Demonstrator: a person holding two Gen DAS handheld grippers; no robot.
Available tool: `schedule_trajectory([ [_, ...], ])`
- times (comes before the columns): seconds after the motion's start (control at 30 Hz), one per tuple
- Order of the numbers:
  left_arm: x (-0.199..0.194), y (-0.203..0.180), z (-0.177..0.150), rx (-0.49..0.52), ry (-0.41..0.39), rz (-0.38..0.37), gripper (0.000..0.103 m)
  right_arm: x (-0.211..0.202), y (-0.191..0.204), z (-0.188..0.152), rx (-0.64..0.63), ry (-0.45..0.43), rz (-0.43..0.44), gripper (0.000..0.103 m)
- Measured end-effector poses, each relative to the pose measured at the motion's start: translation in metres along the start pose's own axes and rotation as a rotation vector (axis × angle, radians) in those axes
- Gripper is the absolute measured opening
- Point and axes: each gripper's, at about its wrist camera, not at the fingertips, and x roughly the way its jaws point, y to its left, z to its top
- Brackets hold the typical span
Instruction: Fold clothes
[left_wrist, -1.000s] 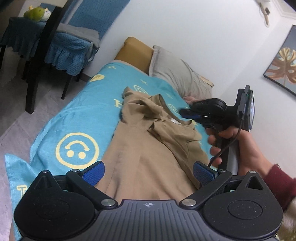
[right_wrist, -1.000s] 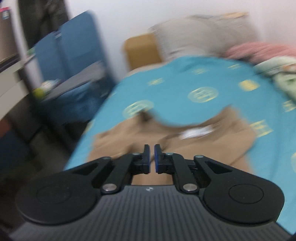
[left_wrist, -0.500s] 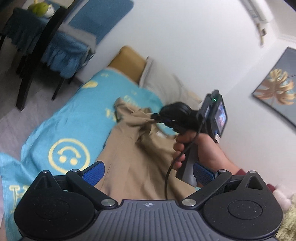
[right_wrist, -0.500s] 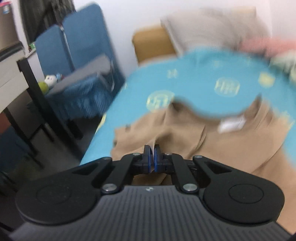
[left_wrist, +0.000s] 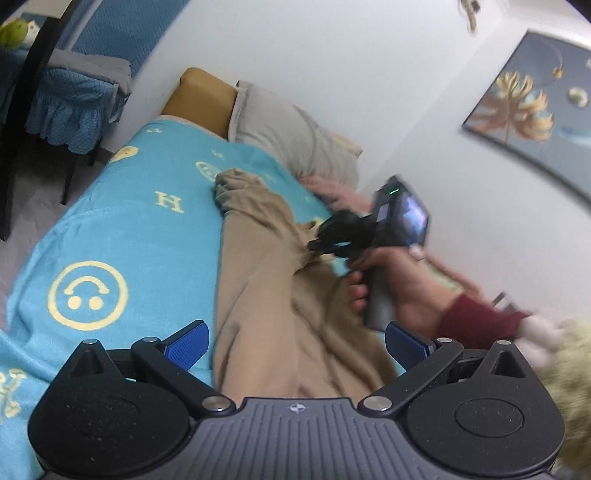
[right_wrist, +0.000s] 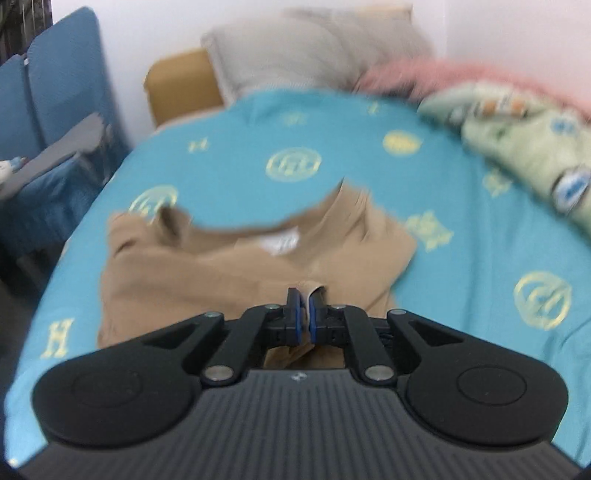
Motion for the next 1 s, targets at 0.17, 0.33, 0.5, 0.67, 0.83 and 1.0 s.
schedule_trajectory([
  [0.17, 0.007, -0.005, -0.003, 0.029, 0.029, 0.050, 0.103, -0.054, -0.009, -0.002, -0.028, -0.019, 0.110, 0.095],
  [0.33, 0.005, -0.027, -0.010, 0.118, 0.056, 0.113, 0.103, -0.148, -0.032, -0.019, -0.037, -0.048, 0.195, 0.094],
  [0.5, -0.010, -0.039, -0.012, 0.091, 0.108, 0.192, 0.103, -0.245, -0.075, -0.068, 0.018, -0.044, 0.261, 0.094],
  [0.67, -0.045, -0.035, -0.005, 0.020, 0.155, 0.280, 0.102, -0.304, -0.111, -0.126, 0.049, -0.045, 0.231, 0.094],
  [0.83, -0.078, -0.031, -0.012, -0.009, 0.203, 0.361, 0.098, -0.329, -0.140, -0.162, 0.158, -0.007, 0.198, 0.094],
  [1.0, -0.088, -0.027, -0.020, -0.026, 0.279, 0.429, 0.080, -0.339, -0.164, -0.184, 0.302, 0.008, 0.260, 0.094],
])
